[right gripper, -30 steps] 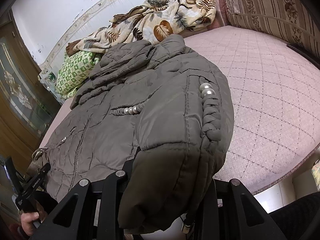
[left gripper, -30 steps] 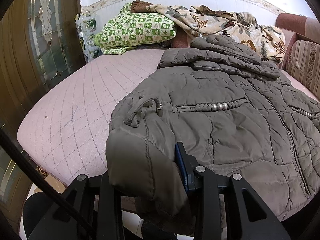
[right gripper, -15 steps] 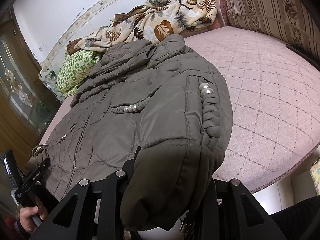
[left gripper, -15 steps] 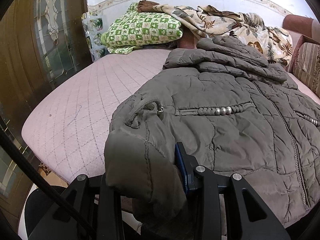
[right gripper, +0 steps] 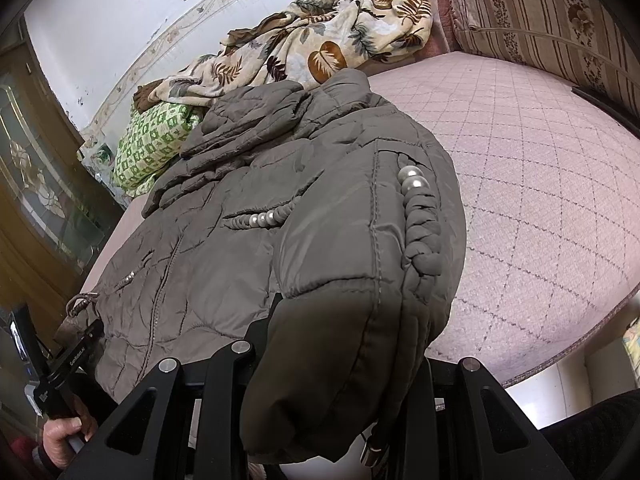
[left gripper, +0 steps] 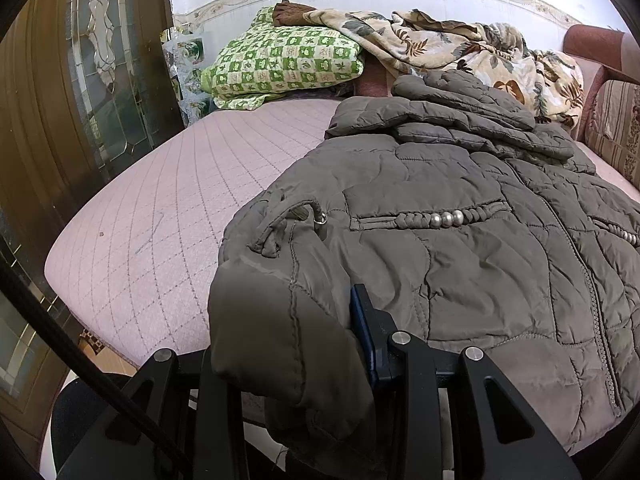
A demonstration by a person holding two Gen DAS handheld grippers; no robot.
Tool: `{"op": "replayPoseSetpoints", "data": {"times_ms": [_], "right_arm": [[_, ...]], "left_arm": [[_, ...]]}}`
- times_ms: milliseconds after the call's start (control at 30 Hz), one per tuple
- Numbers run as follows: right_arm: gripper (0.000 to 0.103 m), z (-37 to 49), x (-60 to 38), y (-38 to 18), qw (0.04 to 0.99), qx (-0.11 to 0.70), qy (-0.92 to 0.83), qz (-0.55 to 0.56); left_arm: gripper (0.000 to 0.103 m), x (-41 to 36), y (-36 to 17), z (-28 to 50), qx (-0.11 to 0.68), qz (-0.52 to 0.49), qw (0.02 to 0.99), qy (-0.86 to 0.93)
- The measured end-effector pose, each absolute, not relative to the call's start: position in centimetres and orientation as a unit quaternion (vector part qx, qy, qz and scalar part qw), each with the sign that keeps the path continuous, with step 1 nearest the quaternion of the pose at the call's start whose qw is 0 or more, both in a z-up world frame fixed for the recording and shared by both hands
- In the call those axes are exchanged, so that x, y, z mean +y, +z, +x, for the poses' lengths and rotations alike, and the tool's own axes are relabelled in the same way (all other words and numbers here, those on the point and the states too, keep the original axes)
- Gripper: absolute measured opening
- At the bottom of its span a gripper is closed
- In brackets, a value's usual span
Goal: Fold large clothes
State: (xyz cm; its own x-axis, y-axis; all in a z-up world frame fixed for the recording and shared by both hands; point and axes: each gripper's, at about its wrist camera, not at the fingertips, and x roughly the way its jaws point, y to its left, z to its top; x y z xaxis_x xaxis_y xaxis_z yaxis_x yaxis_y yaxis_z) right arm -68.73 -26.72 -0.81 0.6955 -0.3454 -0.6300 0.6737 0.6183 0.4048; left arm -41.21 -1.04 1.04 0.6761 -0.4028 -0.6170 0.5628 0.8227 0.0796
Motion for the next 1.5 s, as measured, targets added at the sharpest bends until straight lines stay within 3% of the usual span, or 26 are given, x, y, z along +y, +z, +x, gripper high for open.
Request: {"op": "replayPoseSetpoints", "data": {"times_ms": [967, 1500], "right_arm": [[0.033, -68.9, -26.5, -0.5, 0.868, 0.245, -0.291, 0.318], [0.027, -69.3, -26.1, 2.3, 0.887, 0.210, -0.275, 0.306]], "left_arm": [[0.032, -0.7, 1.5, -41.1, 0.292, 0.128, 0.908, -0.272], [0.027, 0.8, 4.0, -41.4, 0.254, 0.105, 0.912, -0.305]]}}
